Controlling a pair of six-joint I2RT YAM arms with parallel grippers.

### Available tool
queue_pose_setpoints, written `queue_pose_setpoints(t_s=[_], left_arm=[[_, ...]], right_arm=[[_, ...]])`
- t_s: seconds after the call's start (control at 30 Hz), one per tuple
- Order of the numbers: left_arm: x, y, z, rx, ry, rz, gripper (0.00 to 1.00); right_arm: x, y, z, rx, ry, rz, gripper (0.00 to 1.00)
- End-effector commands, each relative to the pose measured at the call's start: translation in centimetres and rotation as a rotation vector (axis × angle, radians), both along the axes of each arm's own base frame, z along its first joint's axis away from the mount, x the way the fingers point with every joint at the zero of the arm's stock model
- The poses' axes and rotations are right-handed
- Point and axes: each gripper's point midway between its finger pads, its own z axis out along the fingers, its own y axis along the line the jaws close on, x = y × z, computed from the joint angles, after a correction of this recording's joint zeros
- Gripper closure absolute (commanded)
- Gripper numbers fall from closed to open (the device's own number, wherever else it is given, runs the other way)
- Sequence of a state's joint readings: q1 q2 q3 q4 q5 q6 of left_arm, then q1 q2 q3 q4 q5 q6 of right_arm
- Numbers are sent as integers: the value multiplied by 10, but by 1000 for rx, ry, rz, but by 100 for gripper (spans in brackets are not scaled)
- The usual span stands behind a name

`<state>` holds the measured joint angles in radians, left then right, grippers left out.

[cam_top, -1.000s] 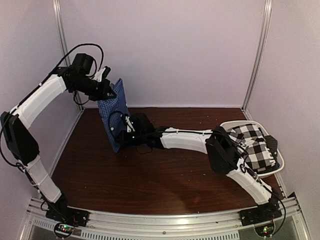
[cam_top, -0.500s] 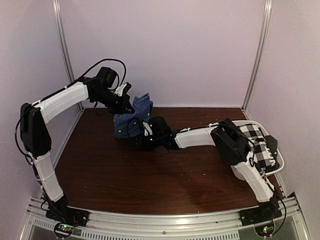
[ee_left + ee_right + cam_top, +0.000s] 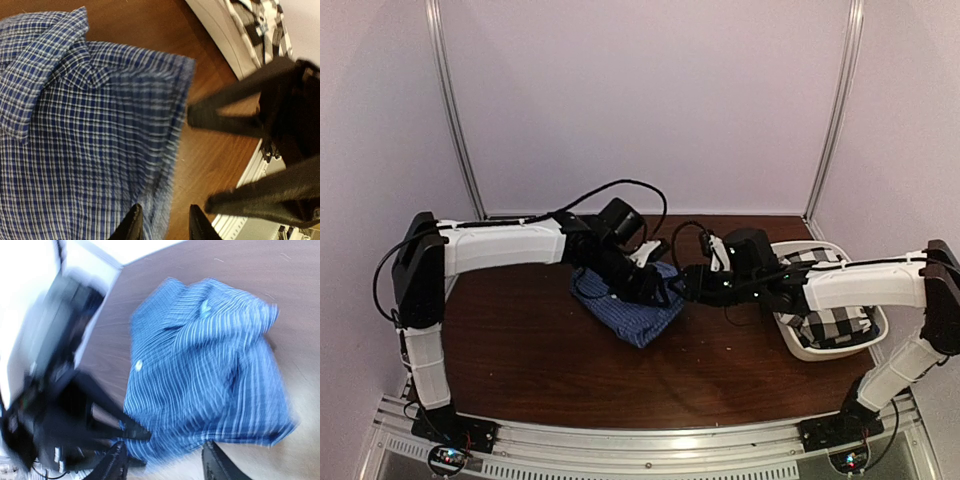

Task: Fold and stack the long sleeve shirts
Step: Turn over the square folded shirt at the center of the board, then adjust the square-folded shirt at the center of the board.

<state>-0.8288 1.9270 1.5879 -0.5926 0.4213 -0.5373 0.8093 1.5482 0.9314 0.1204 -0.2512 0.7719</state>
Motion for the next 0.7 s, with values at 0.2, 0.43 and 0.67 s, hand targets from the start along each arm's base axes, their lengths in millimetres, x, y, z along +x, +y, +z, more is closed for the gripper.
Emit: queue_pose_setpoints(t_s=[0.2, 0.43, 0.67], left_arm=[[21, -6, 12, -33, -70, 110, 52], [91, 96, -17, 109, -101, 296, 56], [125, 163, -48, 175, -99, 378, 52]], right_arm=[[-15, -71, -62, -207, 107, -182, 30], [-26, -77, -88, -248, 165, -171, 34], [-38, -79, -119, -271, 232, -143, 39]])
